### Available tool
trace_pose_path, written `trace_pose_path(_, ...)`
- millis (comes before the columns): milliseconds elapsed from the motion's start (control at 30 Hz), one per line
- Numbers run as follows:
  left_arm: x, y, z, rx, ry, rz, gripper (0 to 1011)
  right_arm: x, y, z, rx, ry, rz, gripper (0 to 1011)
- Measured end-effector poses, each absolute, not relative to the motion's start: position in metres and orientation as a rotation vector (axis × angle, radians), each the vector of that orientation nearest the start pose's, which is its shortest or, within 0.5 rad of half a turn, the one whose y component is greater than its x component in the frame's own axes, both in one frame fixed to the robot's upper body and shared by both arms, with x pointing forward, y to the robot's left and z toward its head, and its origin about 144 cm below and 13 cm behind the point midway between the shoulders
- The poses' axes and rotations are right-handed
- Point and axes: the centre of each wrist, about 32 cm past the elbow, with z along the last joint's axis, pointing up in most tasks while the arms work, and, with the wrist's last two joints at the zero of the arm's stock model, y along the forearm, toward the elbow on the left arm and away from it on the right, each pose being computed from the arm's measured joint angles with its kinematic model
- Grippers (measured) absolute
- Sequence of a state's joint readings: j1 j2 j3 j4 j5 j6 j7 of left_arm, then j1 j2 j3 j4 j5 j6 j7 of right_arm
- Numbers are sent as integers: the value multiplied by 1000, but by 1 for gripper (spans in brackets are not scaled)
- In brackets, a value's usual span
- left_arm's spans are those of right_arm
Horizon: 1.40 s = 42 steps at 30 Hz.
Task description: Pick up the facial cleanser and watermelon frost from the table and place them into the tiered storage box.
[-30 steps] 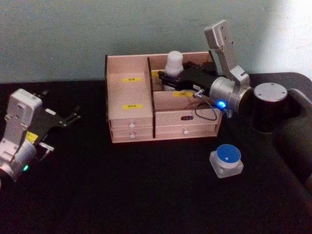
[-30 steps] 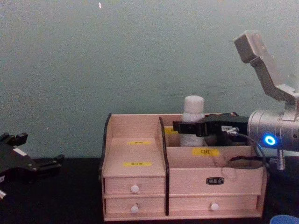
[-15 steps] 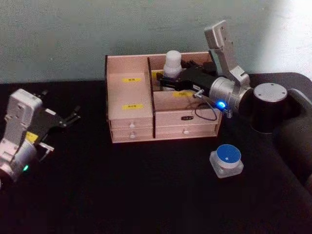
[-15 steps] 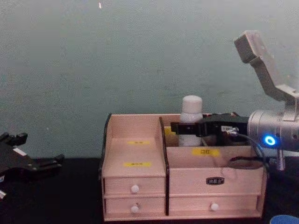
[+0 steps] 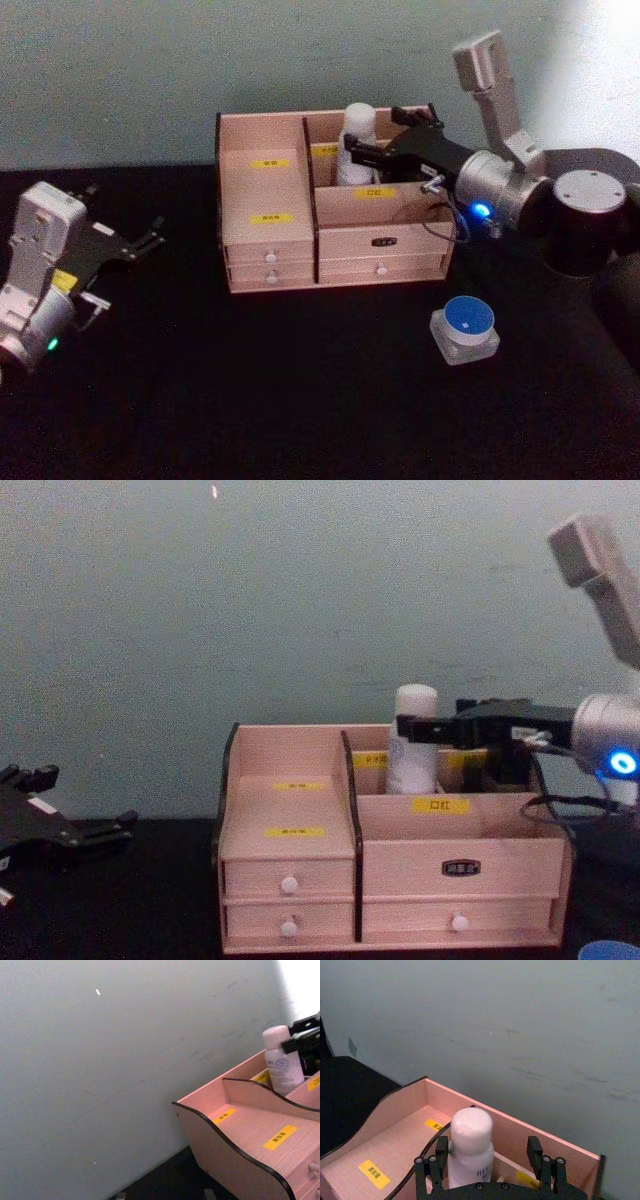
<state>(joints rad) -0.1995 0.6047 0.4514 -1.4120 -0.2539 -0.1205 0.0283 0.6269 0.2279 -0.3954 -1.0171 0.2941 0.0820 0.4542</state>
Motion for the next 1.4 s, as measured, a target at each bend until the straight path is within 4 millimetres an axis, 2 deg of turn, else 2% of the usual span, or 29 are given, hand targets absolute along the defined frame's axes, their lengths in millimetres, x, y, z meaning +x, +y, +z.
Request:
trace_pose_path(200,489,310,1140,304,-285,1248,1001,593,-245,1214,-131,-9,-910,1000)
trace_pose_path(333,489,310,1140,304,-285,1248,1001,567,-259,1217,-126,-18,-892,1000)
trace_pose_path(833,489,310,1140,304,-285,1248,1001,490,-310,1218,-171,6,-862,1000)
trace_pose_path(1100,489,310,1140,304,-285,1248,1001,462,-325,1214,-195,18,-851,1000)
trace_pose_path(1400,489,310,1140,304,-285,1248,1001,439,-335,1205,-233,68,-850,1000)
